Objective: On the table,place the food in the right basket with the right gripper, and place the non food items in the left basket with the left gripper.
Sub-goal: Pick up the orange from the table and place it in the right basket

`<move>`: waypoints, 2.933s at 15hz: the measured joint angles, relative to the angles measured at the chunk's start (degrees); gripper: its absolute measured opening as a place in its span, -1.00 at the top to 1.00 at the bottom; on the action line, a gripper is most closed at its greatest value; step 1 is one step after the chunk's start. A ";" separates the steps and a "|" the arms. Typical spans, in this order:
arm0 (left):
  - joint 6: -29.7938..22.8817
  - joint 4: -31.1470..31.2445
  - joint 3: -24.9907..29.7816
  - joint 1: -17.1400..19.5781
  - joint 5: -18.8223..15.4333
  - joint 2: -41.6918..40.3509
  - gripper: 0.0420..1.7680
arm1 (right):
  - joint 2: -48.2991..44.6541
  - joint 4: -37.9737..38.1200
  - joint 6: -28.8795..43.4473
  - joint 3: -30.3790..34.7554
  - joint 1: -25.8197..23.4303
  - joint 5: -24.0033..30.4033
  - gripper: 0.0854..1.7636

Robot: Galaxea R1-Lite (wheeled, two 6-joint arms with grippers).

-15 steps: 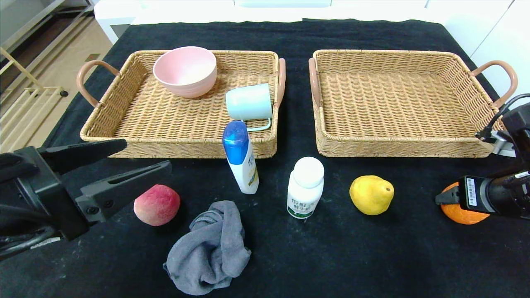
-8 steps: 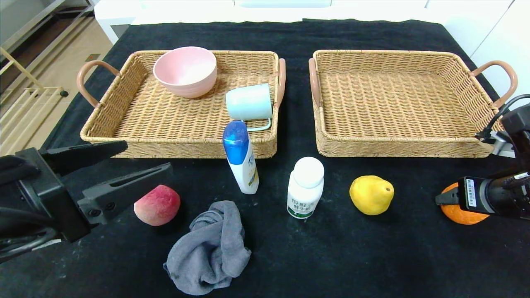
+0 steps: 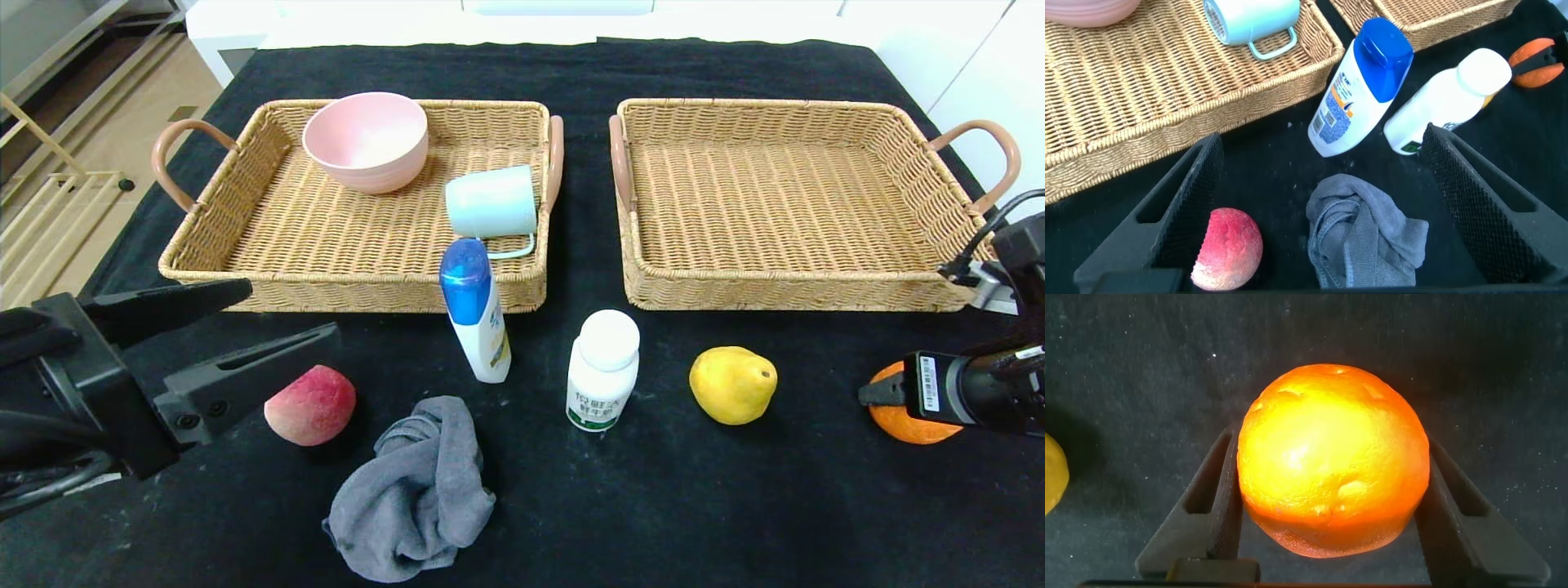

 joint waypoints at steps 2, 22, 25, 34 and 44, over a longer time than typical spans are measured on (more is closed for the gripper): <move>0.11 -0.05 0.02 -0.04 -0.02 0.00 -1.00 | -1.38 0.23 -0.13 0.01 0.78 0.15 -0.34; 1.82 -0.82 0.50 -0.04 -0.27 -0.09 -1.00 | 6.80 3.67 -8.41 -32.02 8.30 -13.26 -0.34; 1.83 -0.66 0.57 -0.04 -0.27 -0.11 -1.00 | 12.53 -1.16 -8.74 -37.04 6.42 -12.57 -0.34; 2.67 -0.39 0.99 -0.15 -0.29 -0.46 -1.00 | 22.60 -3.77 -8.98 -47.07 5.74 -11.78 -0.34; 2.65 -0.09 1.01 -0.15 -0.20 -0.71 -1.00 | 24.47 -5.01 -9.84 -47.52 6.31 -11.58 -0.65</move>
